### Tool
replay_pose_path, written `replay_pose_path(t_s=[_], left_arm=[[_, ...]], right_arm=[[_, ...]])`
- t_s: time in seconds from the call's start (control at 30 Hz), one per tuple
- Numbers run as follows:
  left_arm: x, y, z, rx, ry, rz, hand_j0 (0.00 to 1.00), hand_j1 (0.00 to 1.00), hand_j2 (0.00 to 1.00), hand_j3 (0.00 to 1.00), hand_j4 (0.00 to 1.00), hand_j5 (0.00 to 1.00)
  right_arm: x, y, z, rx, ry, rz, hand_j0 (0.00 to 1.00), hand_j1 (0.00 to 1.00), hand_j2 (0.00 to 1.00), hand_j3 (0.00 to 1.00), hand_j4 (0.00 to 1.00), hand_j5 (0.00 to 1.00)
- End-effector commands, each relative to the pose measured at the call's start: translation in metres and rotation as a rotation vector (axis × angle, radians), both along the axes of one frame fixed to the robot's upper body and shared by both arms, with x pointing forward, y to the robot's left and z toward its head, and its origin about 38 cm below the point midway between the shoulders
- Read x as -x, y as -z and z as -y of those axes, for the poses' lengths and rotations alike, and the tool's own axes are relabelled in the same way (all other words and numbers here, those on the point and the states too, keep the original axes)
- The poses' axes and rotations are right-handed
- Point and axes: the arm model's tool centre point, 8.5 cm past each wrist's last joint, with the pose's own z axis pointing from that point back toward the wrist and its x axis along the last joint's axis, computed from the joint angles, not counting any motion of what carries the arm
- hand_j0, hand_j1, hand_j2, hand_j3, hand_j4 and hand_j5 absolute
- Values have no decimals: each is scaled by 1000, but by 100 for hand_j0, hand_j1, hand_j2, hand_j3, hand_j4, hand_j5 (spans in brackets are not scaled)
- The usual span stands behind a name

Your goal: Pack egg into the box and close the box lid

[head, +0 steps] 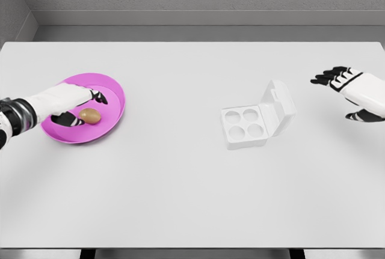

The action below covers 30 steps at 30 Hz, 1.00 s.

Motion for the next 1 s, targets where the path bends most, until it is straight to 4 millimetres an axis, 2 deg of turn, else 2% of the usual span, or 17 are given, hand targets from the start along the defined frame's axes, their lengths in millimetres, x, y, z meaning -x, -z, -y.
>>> replay_pose_path(t_s=[0.0, 0.33, 0.77, 0.97], left_arm=[[0, 4, 2, -7, -5, -5, 76, 76, 76, 76, 76, 76], [-3, 22, 10, -14, -11, -25, 75, 75, 75, 75, 75, 75], [-10, 29, 0, -27, -51, -39, 74, 74, 74, 74, 74, 74], [-14, 31, 6, -13, -52, -36, 74, 74, 74, 74, 74, 74]], right_arm=[[0, 2, 1, 12, 2, -22, 100, 100, 100, 100, 100, 100], [2, 22, -11, 56, -37, -71, 100, 100, 100, 100, 100, 100], [2, 27, -7, 68, -28, -86, 100, 100, 100, 100, 100, 100], [3, 26, -8, 70, -31, -85, 100, 100, 100, 100, 100, 100]])
